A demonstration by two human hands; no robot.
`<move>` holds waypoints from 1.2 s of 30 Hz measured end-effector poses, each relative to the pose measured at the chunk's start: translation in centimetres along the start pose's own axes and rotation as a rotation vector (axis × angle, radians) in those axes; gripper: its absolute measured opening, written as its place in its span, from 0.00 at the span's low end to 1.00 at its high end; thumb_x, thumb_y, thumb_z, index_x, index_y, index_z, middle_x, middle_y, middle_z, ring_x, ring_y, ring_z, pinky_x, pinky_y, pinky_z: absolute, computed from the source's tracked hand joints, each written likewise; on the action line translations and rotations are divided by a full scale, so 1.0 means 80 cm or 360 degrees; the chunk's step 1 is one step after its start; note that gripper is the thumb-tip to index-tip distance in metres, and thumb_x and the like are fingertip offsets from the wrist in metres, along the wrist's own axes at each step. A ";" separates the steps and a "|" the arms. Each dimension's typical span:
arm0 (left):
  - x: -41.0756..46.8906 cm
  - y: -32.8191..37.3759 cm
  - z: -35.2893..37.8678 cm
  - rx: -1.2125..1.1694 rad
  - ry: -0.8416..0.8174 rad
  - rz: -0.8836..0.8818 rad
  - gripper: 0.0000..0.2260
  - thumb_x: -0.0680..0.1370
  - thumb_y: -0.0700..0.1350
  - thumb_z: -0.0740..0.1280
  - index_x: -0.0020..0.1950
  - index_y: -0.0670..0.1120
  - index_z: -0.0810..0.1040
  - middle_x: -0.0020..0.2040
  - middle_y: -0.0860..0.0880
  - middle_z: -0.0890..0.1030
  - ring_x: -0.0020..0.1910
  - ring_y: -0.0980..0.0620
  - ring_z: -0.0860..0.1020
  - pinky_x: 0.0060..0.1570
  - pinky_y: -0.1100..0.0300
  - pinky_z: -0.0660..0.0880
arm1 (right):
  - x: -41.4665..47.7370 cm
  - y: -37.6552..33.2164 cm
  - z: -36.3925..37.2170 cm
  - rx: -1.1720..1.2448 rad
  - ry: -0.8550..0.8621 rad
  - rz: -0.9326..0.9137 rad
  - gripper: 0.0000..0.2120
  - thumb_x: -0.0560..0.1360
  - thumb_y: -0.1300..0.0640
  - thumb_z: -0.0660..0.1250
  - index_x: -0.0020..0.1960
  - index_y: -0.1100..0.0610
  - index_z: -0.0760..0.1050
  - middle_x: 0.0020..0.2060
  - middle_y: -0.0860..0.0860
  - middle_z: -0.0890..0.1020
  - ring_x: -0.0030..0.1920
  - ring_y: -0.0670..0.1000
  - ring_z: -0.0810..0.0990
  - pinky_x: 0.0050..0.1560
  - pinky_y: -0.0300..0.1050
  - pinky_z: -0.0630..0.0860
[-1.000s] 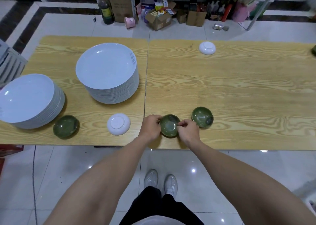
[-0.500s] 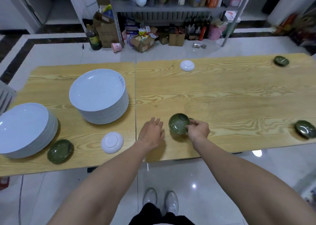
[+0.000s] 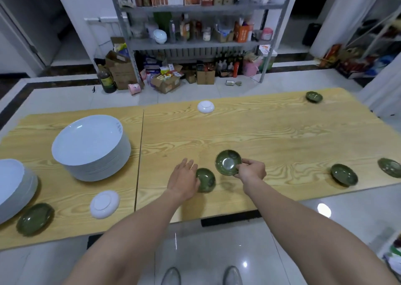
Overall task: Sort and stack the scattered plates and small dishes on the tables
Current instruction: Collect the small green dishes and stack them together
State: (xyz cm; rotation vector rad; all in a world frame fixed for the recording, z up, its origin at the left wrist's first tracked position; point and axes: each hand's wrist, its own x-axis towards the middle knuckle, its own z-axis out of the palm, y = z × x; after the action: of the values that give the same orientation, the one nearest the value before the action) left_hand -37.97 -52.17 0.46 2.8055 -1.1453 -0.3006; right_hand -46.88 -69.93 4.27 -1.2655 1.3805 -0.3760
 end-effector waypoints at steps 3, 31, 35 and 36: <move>-0.001 0.021 0.014 -0.0058 -0.0050 -0.0169 0.24 0.81 0.50 0.62 0.76 0.43 0.65 0.76 0.43 0.65 0.77 0.43 0.58 0.74 0.50 0.58 | 0.014 0.007 -0.017 -0.0036 -0.0105 0.0029 0.13 0.71 0.74 0.69 0.50 0.58 0.81 0.54 0.61 0.81 0.45 0.60 0.85 0.47 0.52 0.84; 0.093 0.046 0.061 -0.1927 0.0367 -0.1454 0.19 0.75 0.29 0.68 0.62 0.46 0.79 0.51 0.43 0.81 0.50 0.42 0.81 0.51 0.47 0.81 | 0.089 -0.031 0.002 0.0119 -0.0280 0.0142 0.15 0.71 0.75 0.71 0.54 0.63 0.81 0.52 0.61 0.82 0.37 0.57 0.85 0.32 0.42 0.82; 0.116 0.045 0.063 -0.2059 0.0330 -0.1427 0.19 0.75 0.29 0.69 0.62 0.46 0.79 0.49 0.45 0.81 0.45 0.48 0.82 0.42 0.54 0.83 | 0.097 -0.035 0.020 0.0106 -0.0289 0.0182 0.16 0.71 0.75 0.71 0.56 0.62 0.81 0.53 0.61 0.82 0.37 0.54 0.85 0.31 0.39 0.81; 0.120 0.045 0.065 -0.2090 0.0324 -0.1426 0.19 0.75 0.29 0.69 0.62 0.46 0.79 0.48 0.45 0.81 0.43 0.49 0.82 0.38 0.58 0.82 | 0.098 -0.035 0.025 0.0094 -0.0291 0.0195 0.16 0.71 0.74 0.71 0.57 0.62 0.81 0.53 0.61 0.82 0.38 0.55 0.85 0.31 0.38 0.81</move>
State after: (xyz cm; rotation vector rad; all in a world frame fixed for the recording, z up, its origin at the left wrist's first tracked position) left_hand -34.87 -61.52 -5.39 1.8118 0.4006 -0.5283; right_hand -41.94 -76.52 1.98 -1.1320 1.2746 -0.2098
